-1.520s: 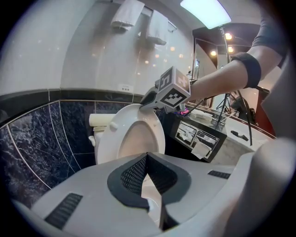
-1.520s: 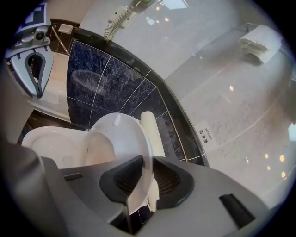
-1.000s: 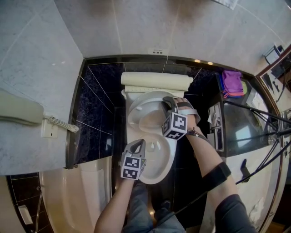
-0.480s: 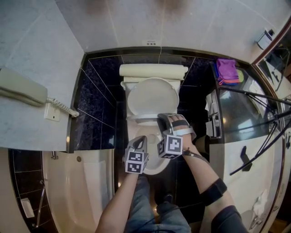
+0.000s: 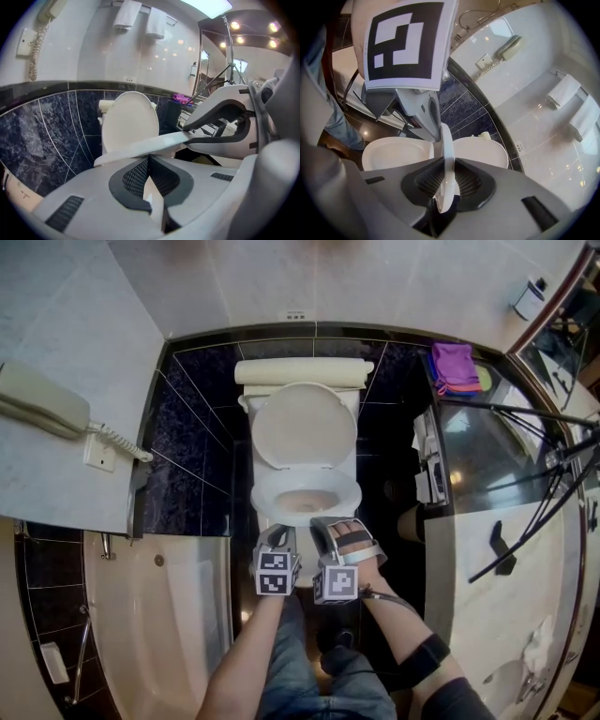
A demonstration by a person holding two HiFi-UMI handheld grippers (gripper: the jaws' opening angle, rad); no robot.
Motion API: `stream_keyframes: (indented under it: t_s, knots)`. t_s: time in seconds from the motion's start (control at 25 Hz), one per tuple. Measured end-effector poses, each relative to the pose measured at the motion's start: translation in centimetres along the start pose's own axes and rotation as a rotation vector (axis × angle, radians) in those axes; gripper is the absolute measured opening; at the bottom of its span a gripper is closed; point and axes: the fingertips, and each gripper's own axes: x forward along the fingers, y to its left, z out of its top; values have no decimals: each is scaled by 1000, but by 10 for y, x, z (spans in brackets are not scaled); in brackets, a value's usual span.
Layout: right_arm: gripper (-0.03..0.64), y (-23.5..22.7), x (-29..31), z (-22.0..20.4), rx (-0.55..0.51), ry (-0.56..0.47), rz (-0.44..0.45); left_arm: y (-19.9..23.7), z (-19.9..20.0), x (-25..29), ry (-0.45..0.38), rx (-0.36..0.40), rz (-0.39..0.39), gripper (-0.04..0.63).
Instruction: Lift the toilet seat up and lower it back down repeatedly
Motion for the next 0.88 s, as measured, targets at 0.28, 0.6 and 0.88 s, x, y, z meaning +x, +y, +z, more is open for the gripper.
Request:
stream_keyframes:
  t_s: [0.28, 0.6, 0.88]
  knots:
    - [91, 24, -11, -2, 22, -36, 37, -13, -17, -7, 11, -10, -18, -8]
    - [18, 25, -43, -52, 354, -46, -17, -11, -46, -12, 9, 23, 5, -8]
    - [17, 51, -34, -122, 842, 24, -58, -27, -90, -12, 7, 66, -17, -8]
